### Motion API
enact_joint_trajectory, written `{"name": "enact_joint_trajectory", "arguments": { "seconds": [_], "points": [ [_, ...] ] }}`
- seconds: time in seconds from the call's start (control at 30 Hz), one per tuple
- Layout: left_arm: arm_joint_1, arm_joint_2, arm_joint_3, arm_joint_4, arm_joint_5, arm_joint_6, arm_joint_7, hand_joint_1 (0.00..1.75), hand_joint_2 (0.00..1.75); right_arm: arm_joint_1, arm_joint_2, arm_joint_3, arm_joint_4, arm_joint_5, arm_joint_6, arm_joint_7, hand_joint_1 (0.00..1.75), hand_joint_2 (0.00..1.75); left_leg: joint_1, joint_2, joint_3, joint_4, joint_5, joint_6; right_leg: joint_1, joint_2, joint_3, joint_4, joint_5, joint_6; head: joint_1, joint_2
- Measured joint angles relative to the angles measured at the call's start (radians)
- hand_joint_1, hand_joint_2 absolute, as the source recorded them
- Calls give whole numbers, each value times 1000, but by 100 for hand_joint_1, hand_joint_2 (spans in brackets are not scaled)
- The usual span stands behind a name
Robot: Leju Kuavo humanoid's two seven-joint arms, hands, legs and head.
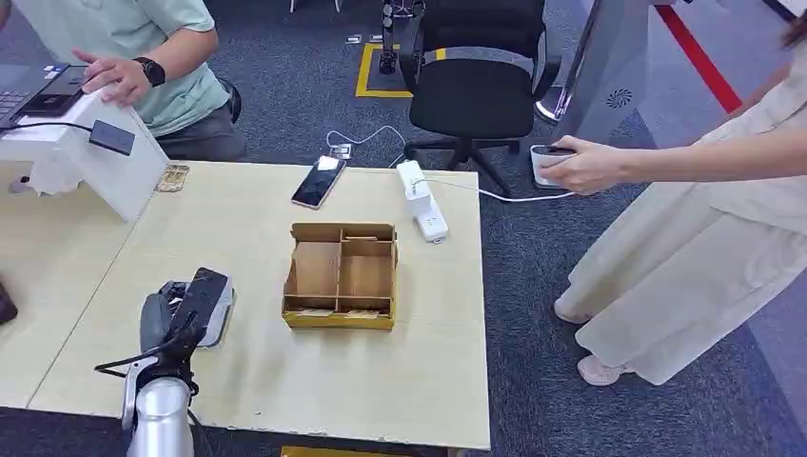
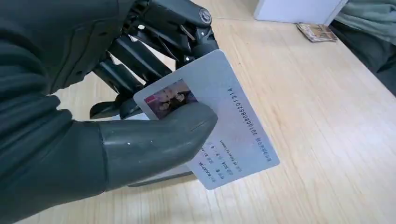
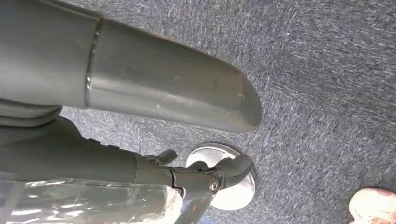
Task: Pass the card to the sensor for recognition and then transmit it.
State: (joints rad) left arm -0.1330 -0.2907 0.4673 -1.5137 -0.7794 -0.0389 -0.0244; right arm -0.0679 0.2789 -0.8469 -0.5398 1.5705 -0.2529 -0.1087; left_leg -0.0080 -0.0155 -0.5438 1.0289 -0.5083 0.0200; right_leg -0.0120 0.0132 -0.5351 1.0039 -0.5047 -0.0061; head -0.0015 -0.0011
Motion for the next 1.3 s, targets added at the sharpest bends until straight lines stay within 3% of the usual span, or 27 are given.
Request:
{"name": "enact_joint_trajectory", "arguments": {
  "seconds": [0.6,1.3],
  "points": [
    [-29,1,56,92,-190,22,45,175,175,2,0,-16,-2,0,2,-10,0,0,0,0,0,0,0,0,0,0,0,0,0,0,0,0],
    [-58,1,115,133,-197,27,68,175,175,5,0,-34,-10,0,2,-17,0,0,0,0,0,0,0,0,0,0,0,0,0,0,0,0]
  ]
}}
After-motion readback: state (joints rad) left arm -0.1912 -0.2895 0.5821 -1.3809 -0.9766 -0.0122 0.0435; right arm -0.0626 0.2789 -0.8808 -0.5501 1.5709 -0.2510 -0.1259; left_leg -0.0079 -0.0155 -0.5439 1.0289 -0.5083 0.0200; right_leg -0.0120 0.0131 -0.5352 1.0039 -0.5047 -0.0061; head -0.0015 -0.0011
